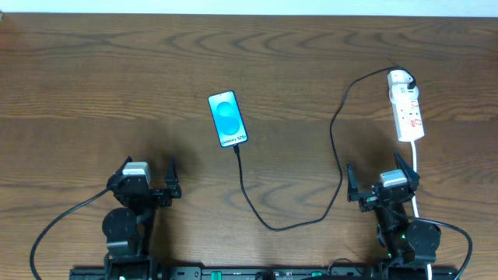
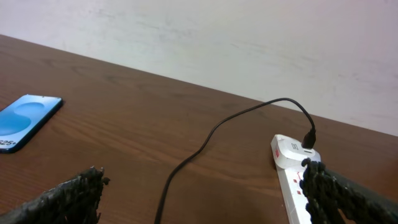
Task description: Plug charger to phone and switch on socket
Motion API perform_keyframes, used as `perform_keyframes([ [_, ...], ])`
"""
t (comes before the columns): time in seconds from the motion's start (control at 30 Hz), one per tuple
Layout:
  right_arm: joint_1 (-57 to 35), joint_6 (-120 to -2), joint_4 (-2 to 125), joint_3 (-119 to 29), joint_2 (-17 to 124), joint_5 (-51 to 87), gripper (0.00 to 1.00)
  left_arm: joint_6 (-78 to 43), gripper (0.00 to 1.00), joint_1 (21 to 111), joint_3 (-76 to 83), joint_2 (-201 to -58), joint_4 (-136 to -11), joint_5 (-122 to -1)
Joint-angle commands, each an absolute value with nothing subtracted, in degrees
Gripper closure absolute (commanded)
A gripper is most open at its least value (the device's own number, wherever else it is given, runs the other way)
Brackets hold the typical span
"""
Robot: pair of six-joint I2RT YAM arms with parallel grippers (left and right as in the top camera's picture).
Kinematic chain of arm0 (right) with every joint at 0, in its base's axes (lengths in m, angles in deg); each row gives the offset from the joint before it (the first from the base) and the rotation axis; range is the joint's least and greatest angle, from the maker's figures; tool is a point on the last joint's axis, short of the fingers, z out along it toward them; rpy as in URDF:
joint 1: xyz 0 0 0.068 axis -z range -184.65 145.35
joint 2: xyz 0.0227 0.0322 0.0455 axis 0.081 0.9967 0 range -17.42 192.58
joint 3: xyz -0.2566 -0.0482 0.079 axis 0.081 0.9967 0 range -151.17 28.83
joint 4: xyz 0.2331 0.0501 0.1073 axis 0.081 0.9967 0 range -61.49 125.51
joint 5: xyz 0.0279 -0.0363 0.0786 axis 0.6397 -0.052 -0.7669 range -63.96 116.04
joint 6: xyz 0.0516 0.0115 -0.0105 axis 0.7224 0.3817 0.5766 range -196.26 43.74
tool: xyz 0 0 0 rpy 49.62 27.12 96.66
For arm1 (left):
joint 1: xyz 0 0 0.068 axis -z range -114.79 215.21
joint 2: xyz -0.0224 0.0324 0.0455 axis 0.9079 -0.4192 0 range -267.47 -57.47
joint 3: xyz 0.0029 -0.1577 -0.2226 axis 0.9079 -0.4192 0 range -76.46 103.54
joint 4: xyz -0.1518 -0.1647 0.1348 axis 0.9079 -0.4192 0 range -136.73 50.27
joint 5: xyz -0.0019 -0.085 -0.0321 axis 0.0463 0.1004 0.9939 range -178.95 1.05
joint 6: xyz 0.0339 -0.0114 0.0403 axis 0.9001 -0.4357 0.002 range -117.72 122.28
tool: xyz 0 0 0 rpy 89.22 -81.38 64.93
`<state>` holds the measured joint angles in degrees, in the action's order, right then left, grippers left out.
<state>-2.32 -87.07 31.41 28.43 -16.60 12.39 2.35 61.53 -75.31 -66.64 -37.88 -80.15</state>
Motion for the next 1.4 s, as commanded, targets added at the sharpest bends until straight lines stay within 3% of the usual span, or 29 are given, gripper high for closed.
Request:
perform_keyframes([
  [0.0,-2.98,-86.39,31.69,28.51,-17.08,11.99,0.01,3.12,0.04,61.81,-76.23,-64.27,-39.04,-81.07],
  [0.37,-2.98,-86.39,31.69,28.51,-17.08,11.99,0.01,2.9,0.04,61.81,-76.23,-57.52,-42.93,-80.65],
  [1.37,-2.98,-86.39,31.69,28.51,-17.08,11.99,0.01,2.9,0.04,61.81,-76.23,-57.85,-43.08,-80.65],
])
